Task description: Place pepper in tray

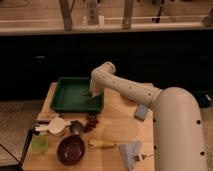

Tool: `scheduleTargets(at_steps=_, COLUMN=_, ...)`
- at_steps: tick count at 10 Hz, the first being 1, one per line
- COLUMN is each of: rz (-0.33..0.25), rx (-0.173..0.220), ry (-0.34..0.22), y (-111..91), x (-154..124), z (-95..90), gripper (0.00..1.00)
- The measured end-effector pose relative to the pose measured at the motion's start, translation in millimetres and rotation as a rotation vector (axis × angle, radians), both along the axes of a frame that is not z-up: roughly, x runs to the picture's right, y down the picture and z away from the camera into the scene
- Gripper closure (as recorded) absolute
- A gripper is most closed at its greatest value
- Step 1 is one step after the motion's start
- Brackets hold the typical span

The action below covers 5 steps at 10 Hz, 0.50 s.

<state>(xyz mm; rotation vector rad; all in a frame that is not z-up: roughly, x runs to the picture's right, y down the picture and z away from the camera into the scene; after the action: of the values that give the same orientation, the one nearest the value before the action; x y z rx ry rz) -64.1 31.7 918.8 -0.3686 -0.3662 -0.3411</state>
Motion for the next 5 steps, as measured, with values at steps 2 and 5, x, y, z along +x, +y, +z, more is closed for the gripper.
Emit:
scheduleTargets(at_steps=2, rz=0.008, rx=-0.003, ry=0.000, y=-0.3, x=1.9, z=-0.5, gripper=0.77)
scheduleTargets(at_steps=5, rz=0.019, rx=-0.009, ry=0.000, y=-0.7, x=5.4, z=-0.4, gripper=0.75)
